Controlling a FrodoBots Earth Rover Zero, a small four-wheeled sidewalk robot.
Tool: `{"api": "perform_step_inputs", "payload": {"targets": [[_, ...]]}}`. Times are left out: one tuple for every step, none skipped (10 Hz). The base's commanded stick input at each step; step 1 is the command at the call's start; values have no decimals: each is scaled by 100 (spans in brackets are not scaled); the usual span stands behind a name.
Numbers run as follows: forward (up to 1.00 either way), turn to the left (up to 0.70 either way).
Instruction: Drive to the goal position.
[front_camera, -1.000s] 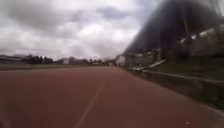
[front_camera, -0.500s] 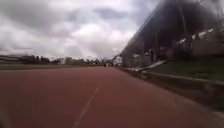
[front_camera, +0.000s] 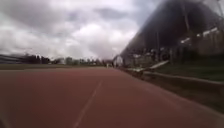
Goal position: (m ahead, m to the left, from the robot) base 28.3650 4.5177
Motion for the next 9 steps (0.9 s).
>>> {"api": "perform_step_inputs", "payload": {"targets": [[70,1],[70,1],[70,1],[70,1],[70,1],[70,1],[70,1],[70,1],[70,1]]}}
